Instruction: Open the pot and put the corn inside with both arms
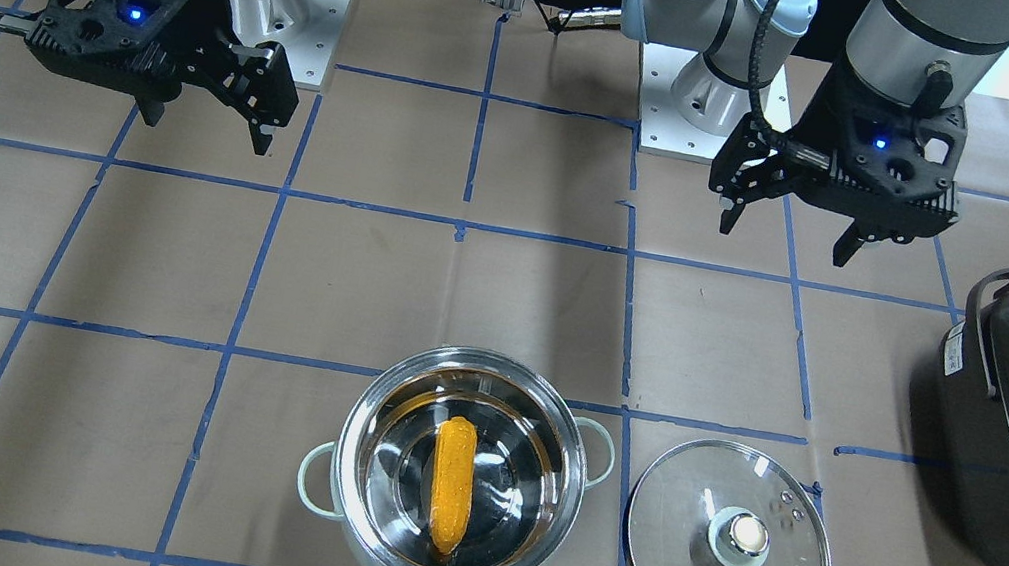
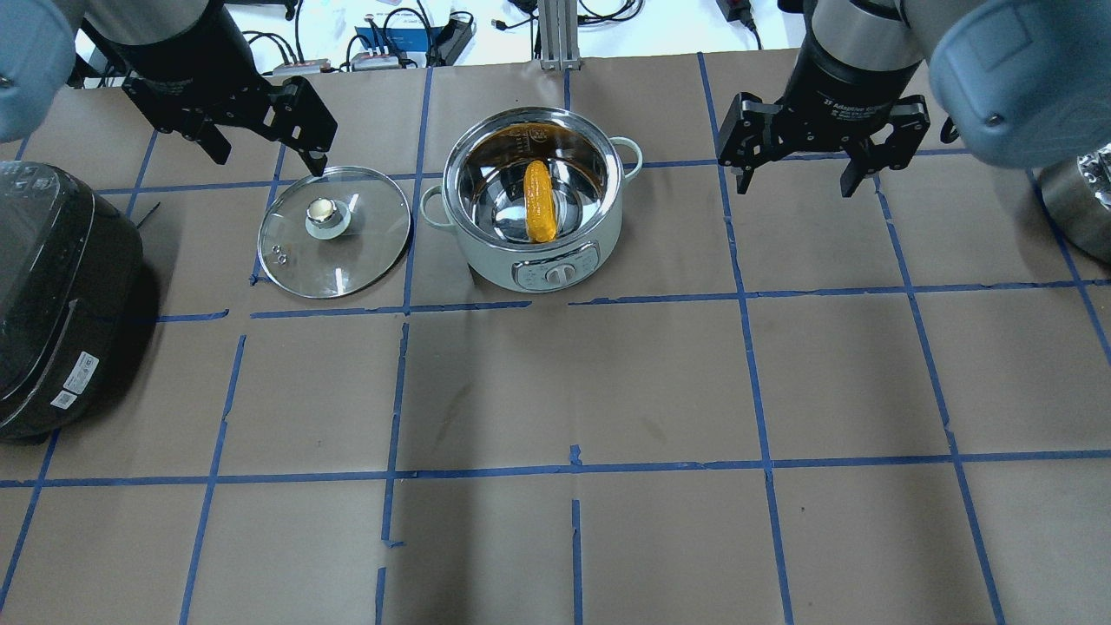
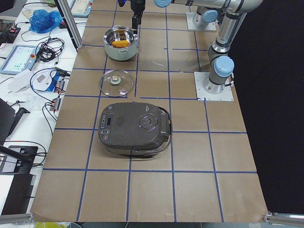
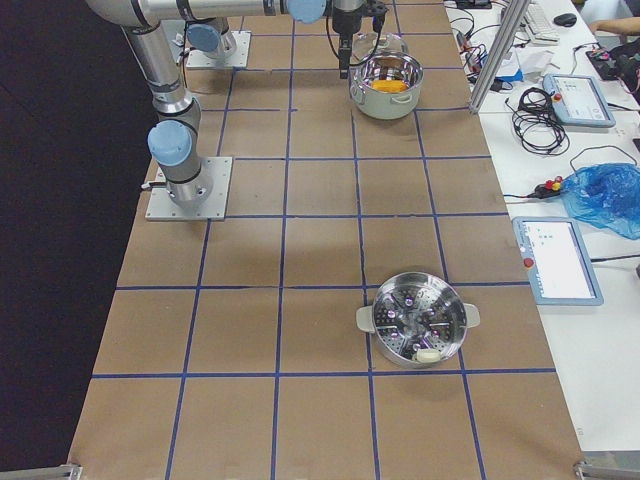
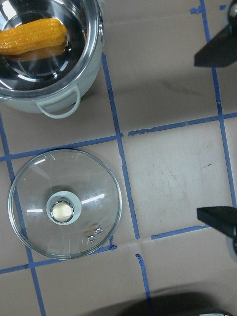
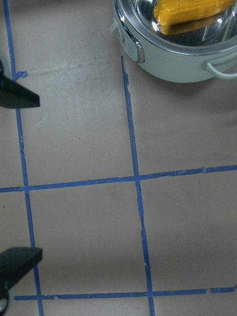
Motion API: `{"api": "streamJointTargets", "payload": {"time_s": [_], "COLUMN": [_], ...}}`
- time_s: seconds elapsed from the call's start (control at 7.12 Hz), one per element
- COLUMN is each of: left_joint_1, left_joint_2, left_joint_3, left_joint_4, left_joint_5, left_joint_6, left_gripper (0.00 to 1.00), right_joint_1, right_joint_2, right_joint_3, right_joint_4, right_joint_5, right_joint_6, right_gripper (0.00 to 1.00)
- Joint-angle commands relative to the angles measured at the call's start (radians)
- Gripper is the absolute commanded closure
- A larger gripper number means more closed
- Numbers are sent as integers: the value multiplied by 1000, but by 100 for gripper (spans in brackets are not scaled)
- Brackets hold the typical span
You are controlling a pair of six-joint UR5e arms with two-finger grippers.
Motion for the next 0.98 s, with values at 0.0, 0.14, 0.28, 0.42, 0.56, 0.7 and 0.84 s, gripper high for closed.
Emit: {"api": "streamJointTargets", "payload": {"time_s": [0.0, 0.14, 0.28, 0.42, 0.56, 0.7, 0.84], "left_joint_1": [15, 17, 17, 17, 17, 17, 18], "left_joint_2": [3, 3, 3, 3, 3, 3, 1], "left_joint_3": [0, 0, 0, 0, 0, -2, -3], "left_joint_4": [-2, 1, -1, -1, 1, 4, 5], "left_joint_5": [3, 3, 3, 3, 3, 1, 1], "left_joint_6": [-58, -60, -60, -58, -58, -58, -57], "left_gripper": [0, 0, 0, 0, 0, 0, 0], "right_joint_1": [0, 0, 3, 9, 6, 4, 3], "right_joint_2": [2, 2, 2, 2, 1, 1, 1], "right_joint_3": [-4, -5, -8, -9, -7, -5, -7], "right_joint_4": [-11, -11, -11, -11, -10, -11, -11], "right_joint_5": [2, 2, 4, 4, 2, 1, 1], "right_joint_6": [-1, -1, 0, -1, -1, -1, -3], "right_gripper": [0, 0, 0, 0, 0, 0, 0]}}
